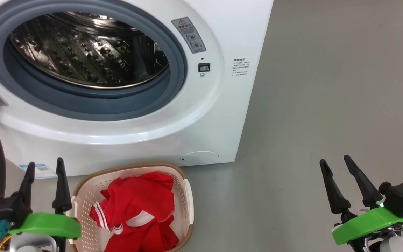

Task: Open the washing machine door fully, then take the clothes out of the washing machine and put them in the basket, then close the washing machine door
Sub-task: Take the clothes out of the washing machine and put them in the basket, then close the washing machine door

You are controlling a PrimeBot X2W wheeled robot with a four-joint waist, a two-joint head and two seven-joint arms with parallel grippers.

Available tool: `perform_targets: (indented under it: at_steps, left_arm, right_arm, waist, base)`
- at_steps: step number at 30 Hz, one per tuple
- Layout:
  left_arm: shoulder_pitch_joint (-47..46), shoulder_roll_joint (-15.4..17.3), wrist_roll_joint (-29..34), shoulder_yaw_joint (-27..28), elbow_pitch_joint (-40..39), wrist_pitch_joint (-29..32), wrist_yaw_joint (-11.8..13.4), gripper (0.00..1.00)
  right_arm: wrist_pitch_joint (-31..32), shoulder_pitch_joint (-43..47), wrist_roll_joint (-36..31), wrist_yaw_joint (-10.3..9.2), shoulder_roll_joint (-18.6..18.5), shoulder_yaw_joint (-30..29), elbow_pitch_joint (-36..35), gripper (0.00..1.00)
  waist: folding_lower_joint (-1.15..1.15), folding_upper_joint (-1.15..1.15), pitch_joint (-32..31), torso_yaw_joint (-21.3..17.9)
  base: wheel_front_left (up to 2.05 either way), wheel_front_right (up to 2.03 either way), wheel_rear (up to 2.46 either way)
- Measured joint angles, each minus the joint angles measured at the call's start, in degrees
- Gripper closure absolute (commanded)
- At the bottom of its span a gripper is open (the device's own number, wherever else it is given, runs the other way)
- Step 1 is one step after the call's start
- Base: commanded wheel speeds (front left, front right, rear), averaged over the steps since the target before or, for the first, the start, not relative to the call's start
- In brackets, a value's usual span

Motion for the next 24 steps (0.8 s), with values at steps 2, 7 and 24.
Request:
perform_targets:
  at_steps: [2, 7, 24]
  left_arm:
    - [0.00, -0.11, 0.05, 0.25, -0.01, 0.00, -0.01, 0.00]
    - [-0.01, -0.24, 0.42, 0.43, 0.02, 0.00, -0.02, 0.00]
    - [-0.02, -0.78, 1.09, 0.80, 0.64, 0.00, -0.10, 0.00]
  right_arm:
    - [0.00, 0.00, 0.00, 0.00, 0.01, -0.03, 0.01, 0.00]
    - [0.00, -0.01, 0.00, 0.00, 0.02, -0.03, 0.02, 0.00]
    - [0.00, -0.01, 0.00, 0.00, 0.02, -0.21, -0.08, 0.00]
  waist:
    - [0.00, 0.00, 0.01, -0.03]
    - [0.00, 0.00, -0.07, -0.19]
    - [0.00, 0.00, -0.50, 0.02]
  base:
    - [0.00, 0.00, 0.00]
    - [0.00, 0.00, 0.00]
    - [-1.04, 1.04, 0.00]
